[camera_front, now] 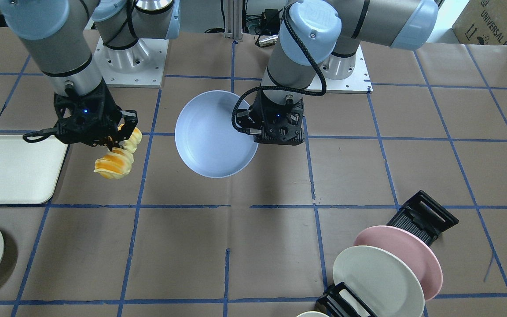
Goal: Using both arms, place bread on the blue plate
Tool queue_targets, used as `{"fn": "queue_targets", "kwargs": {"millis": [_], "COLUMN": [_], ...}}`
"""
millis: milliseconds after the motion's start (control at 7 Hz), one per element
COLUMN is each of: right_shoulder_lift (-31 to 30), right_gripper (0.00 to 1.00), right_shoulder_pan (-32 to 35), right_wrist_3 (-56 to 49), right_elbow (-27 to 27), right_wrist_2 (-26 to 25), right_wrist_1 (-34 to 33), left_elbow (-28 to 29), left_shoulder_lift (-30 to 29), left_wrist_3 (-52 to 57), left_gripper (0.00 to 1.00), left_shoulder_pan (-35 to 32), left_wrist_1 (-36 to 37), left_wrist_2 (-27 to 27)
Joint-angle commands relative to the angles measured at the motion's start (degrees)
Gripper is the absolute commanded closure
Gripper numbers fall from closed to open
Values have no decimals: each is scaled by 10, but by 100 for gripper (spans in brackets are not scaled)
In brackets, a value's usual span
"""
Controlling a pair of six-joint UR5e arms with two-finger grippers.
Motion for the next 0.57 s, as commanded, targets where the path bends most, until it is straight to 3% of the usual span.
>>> {"fn": "queue_targets", "kwargs": {"millis": [0, 286, 429], "right_shoulder_lift": [9, 10, 15], "right_gripper": [100, 100, 100], "right_shoulder_pan": [32, 33, 49], "right_wrist_3": [12, 21, 68], "right_elbow": [5, 7, 11], "right_wrist_2": [-8, -7, -5], "right_wrist_1": [-17, -14, -15], "left_elbow": [-18, -9, -8], "left_shoulder_lift": [9, 7, 12], "left_wrist_3": [-5, 2, 56], "left_gripper": [1, 0, 0], "left_shoulder_pan": [-6, 2, 20], "left_wrist_1": [40, 39, 38], "left_wrist_2": [3, 2, 4]}}
